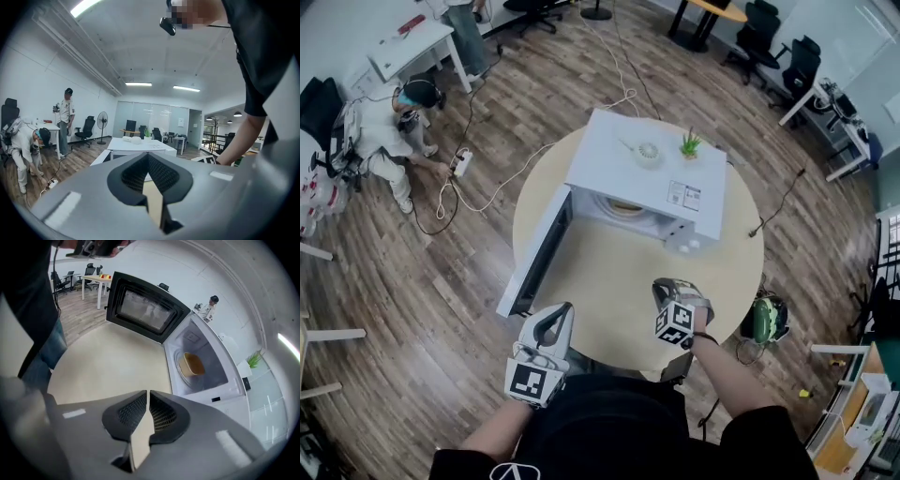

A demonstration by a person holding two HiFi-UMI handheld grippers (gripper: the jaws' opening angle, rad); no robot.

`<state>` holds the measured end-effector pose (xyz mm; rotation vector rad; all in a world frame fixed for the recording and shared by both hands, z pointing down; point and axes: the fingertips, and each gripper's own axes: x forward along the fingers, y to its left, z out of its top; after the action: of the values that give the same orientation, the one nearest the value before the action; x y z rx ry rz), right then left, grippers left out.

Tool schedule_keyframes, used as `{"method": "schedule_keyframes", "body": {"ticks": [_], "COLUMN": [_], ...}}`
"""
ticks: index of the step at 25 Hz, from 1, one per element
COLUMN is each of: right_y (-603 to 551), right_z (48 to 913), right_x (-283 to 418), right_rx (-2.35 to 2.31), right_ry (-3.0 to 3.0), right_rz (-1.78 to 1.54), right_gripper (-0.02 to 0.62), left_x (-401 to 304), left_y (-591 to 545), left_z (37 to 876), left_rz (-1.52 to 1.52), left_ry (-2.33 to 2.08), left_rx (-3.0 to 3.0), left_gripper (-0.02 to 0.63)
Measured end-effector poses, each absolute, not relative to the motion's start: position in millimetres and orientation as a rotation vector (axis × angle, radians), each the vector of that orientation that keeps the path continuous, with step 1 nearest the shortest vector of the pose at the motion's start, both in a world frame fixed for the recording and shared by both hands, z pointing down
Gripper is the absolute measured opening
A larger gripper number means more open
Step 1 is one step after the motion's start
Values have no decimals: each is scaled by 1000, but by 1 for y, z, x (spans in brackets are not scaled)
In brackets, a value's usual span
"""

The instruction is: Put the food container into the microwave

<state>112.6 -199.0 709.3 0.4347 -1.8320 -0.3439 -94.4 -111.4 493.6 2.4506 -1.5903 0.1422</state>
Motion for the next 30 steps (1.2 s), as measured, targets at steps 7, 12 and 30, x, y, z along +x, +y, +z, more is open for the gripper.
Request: {"method": "schedule_keyframes", "body": {"ticks": [7,12,30], "right_y": [-145,-120,-158], "right_z": [675,629,401], "right_x": [109,82,105], "right_rx": [426,431,1149], "right_ry": [-1934,-2103,-2800], "right_rz": [-275,-181,103], "right_gripper": [12,11,11], "left_x": [-65,-54,-41], "left_y": [-131,-143,-176], "left_z": [469,451,356], "left_rz": [141,135,-30], "left_ry": [-1515,-1491,-1516], "left_rx": [2585,2648,2779], "left_gripper": [0,0,0]}}
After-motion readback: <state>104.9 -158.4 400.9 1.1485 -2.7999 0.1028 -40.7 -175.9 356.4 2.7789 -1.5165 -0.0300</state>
